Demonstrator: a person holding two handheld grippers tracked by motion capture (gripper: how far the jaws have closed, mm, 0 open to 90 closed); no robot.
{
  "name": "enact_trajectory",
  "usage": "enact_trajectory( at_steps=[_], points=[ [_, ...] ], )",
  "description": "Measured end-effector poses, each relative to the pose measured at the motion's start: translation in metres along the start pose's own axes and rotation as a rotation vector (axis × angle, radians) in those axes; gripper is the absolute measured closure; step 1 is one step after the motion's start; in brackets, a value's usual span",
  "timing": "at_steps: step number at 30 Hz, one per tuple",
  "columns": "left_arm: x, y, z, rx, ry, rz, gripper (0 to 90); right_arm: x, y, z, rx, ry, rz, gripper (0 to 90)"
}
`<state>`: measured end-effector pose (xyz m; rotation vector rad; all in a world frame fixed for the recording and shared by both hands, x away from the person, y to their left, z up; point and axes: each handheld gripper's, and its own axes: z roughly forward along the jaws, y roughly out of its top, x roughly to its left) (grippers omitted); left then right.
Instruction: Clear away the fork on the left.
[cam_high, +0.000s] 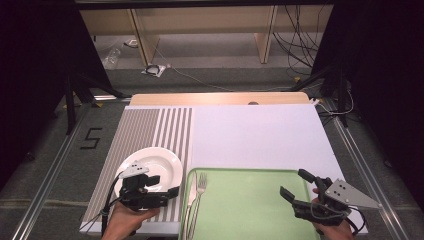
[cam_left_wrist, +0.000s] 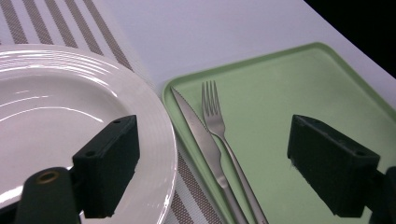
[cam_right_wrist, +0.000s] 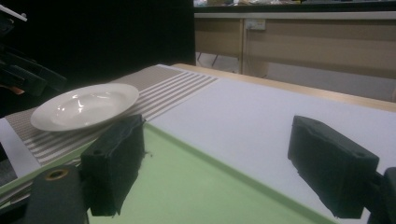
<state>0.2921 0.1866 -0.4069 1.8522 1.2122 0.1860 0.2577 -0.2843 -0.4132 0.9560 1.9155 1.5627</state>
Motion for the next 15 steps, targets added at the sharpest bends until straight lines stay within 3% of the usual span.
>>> enact_trajectory(
  at_steps=[15],
  points=[
    [0.017, -0.009, -0.015, -0.052, 0.035, -0.097, 16.7, 0.000, 0.000, 0.001, 0.002, 0.000, 0.002, 19.6]
  ],
)
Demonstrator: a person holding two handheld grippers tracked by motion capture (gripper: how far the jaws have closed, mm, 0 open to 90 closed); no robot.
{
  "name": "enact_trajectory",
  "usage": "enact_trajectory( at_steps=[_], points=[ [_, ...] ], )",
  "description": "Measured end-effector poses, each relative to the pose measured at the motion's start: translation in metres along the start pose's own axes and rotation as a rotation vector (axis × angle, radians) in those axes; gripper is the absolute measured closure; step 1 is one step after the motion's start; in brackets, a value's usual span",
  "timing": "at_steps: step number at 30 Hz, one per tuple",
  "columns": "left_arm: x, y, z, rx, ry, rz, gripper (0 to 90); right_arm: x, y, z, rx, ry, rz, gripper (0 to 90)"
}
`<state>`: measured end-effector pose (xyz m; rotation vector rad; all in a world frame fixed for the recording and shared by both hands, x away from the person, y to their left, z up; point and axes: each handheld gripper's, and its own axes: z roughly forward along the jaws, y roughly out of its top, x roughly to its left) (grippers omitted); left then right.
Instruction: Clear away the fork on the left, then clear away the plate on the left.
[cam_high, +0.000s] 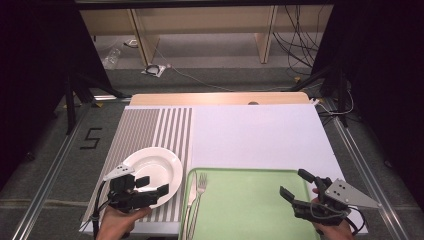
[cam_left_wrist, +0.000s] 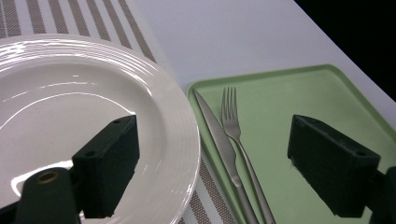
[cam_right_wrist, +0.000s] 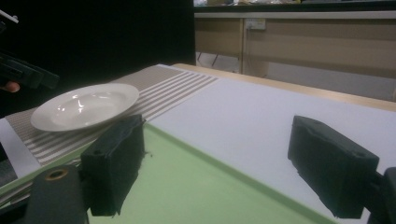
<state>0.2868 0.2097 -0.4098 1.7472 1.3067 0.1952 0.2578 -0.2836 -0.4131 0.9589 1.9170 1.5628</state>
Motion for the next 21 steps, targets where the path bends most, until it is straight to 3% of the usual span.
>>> enact_trajectory(
  at_steps=[12, 21],
  points=[
    [0.017, -0.008, -0.011, -0.022, 0.061, -0.113, 16.7, 0.000, 0.000, 0.001, 0.003, 0.002, -0.002, 19.6],
    [0.032, -0.018, -0.019, -0.041, 0.085, -0.252, 16.7, 0.000, 0.000, 0.002, 0.000, 0.006, 0.000, 19.6]
  ],
)
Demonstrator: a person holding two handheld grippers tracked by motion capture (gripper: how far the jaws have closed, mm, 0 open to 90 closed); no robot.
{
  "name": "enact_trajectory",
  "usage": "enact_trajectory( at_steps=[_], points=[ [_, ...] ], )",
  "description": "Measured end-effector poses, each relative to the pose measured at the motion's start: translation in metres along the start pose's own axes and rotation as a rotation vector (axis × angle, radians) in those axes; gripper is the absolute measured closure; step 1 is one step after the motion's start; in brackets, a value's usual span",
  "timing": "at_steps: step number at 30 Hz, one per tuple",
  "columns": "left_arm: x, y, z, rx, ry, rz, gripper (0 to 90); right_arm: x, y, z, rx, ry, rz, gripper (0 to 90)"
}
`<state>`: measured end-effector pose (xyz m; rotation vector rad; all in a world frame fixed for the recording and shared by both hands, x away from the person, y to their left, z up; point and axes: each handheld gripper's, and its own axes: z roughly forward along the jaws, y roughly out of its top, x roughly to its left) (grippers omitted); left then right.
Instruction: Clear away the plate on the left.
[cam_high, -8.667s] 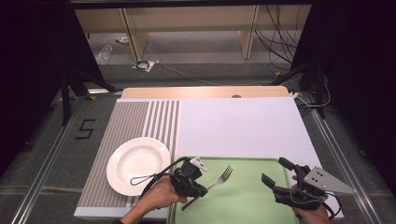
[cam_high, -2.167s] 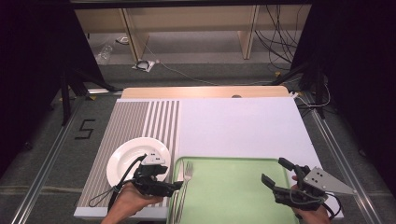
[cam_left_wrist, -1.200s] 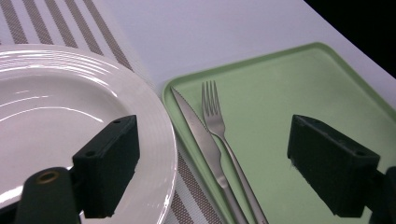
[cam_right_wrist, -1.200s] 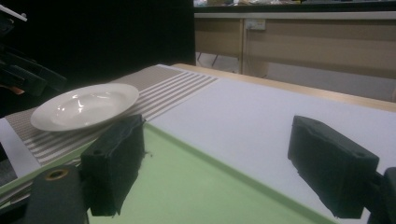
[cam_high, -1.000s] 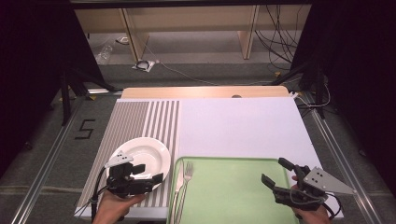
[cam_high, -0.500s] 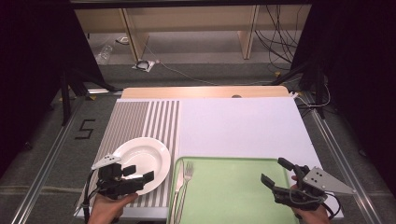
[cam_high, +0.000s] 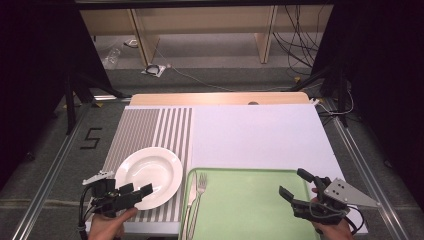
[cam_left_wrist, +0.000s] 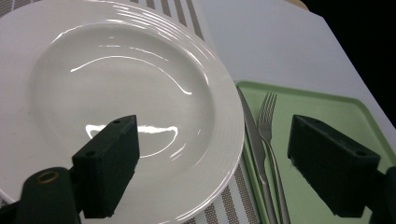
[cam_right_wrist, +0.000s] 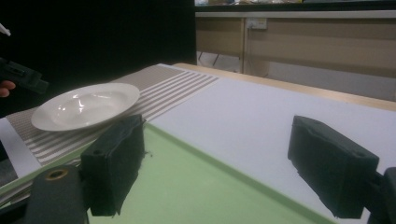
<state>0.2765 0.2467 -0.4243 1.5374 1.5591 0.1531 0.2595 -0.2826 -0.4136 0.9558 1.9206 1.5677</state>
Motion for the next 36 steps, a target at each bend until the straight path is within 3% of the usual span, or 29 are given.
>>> enact_trajectory(
  at_steps=[3, 9, 17, 25, 34, 36],
  points=[
    [0.006, -0.002, -0.003, -0.020, -0.012, -0.063, 16.7, 0.001, 0.000, -0.001, 0.006, -0.003, -0.004, 19.6],
    [0.015, -0.004, -0.006, -0.035, 0.008, -0.126, 16.7, 0.001, 0.000, -0.001, 0.004, -0.001, -0.010, 19.6],
    [0.023, -0.007, -0.011, -0.047, 0.059, -0.172, 16.7, 0.002, 0.000, -0.001, 0.003, -0.003, -0.012, 19.6],
    [0.031, -0.014, -0.019, -0.063, 0.110, -0.248, 16.7, 0.002, 0.000, -0.001, 0.003, -0.006, -0.008, 19.6],
    [0.042, -0.022, -0.017, -0.050, 0.074, -0.387, 16.7, 0.002, 0.000, -0.001, 0.003, -0.006, -0.007, 19.6],
    [0.046, -0.024, -0.016, -0.044, 0.058, -0.436, 16.7, 0.002, 0.000, -0.001, 0.005, -0.006, -0.008, 19.6]
  ],
)
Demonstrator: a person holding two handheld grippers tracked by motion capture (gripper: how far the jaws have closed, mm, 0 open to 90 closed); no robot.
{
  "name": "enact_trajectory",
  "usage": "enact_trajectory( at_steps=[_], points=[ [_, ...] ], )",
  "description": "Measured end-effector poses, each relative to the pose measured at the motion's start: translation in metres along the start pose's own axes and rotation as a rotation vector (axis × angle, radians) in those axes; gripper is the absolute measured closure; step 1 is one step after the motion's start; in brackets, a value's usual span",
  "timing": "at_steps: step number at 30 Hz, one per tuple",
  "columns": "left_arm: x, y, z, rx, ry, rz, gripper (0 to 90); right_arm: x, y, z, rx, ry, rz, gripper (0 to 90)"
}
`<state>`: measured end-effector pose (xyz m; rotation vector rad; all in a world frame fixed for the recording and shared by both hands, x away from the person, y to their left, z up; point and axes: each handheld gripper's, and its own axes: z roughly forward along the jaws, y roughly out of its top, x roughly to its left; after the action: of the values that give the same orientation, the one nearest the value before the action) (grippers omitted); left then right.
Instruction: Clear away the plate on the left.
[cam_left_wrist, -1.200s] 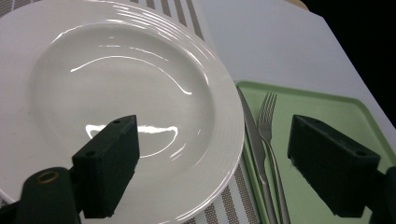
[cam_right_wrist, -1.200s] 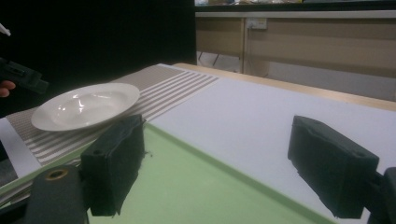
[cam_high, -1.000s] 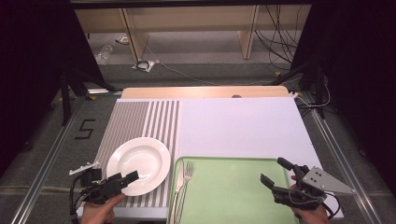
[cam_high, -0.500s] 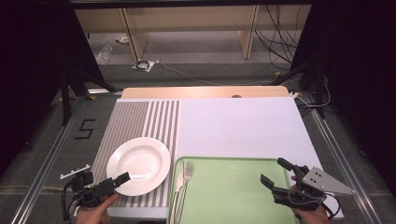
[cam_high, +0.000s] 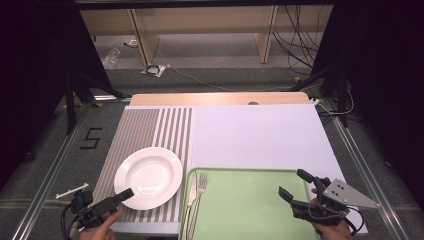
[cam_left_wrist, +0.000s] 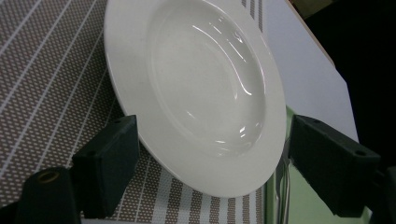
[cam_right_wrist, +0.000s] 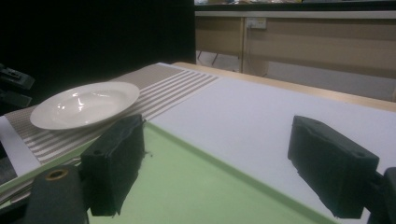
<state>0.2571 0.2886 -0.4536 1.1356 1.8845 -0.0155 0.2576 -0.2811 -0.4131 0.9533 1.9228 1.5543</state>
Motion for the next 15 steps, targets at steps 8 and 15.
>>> enact_trajectory(
  at_steps=[8, 15],
  points=[
    [0.009, -0.002, 0.002, -0.002, -0.018, -0.103, 17.7, 0.000, 0.000, 0.000, -0.002, -0.001, 0.000, 19.6],
    [0.015, -0.006, 0.009, 0.022, -0.047, -0.184, 19.0, 0.001, 0.000, 0.000, -0.002, -0.002, -0.001, 19.7]
  ],
)
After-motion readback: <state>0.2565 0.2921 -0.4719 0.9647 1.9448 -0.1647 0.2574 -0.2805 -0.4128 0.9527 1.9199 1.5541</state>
